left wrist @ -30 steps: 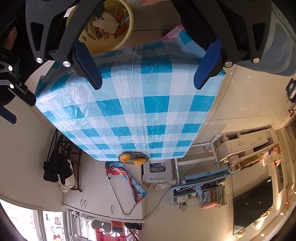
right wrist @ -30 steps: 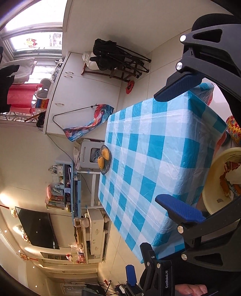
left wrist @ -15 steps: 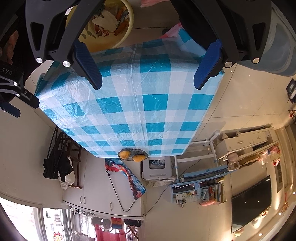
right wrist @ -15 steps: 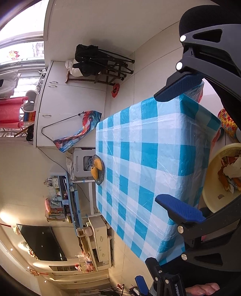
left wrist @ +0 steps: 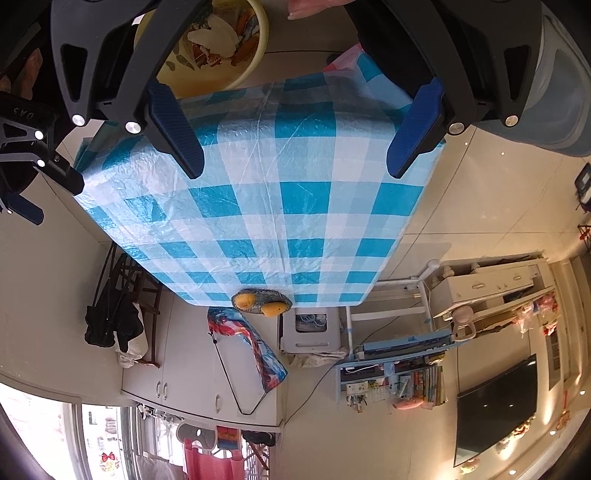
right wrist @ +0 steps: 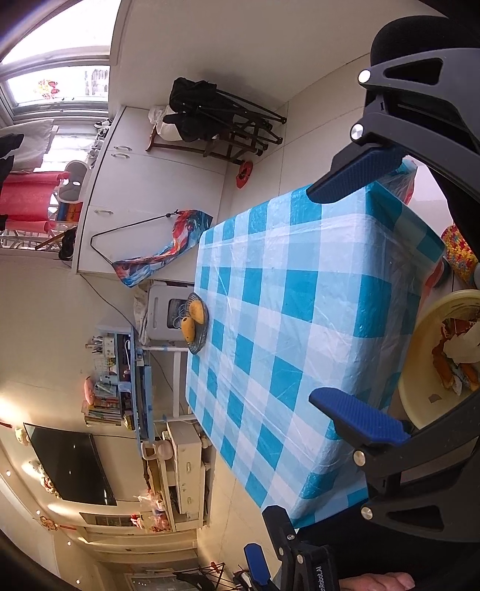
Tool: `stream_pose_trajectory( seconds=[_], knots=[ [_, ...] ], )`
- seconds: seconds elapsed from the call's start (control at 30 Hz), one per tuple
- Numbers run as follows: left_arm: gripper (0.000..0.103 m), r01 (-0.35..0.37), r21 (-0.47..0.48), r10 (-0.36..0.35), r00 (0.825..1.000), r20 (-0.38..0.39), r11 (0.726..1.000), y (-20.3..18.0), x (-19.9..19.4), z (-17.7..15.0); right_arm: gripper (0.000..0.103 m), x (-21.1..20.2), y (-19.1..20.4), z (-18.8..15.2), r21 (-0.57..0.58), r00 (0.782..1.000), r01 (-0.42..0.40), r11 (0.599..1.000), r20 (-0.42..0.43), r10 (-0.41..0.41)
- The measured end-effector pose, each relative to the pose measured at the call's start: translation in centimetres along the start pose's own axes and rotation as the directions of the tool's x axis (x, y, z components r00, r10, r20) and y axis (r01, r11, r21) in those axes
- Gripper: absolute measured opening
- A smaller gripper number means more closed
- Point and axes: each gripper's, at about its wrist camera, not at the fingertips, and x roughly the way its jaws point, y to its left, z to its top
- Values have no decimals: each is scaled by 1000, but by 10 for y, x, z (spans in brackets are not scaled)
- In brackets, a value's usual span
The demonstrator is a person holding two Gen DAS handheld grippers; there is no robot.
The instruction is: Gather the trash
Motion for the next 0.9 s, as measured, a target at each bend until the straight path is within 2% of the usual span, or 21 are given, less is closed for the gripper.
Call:
stream_pose_trajectory(
  seconds=[0.17,0.4,0.6,0.77,0.9],
  knots=[
    [96,2,-1,-2,1000,7,1000,2,-1,2,96,0,-2,0,12,1000,-3,1000,1,3],
    [96,38,-58,-38,999,0,998,15,1,3,96,1,-1,0,9,1000,-7,1000,0,7],
    [96,42,-44,-42,999,1,998,14,2,2,96,1,-1,-1,9,1000,-7,1000,-1,7],
    [96,-45,14,45,999,20,999,4,-1,2,96,1,-1,-1,8,1000,-7,1000,-1,7],
    [96,-67,60,65,997,35,996,-4,-4,2,96,1,-1,0,8,1000,-7,1000,-1,7]
  ],
)
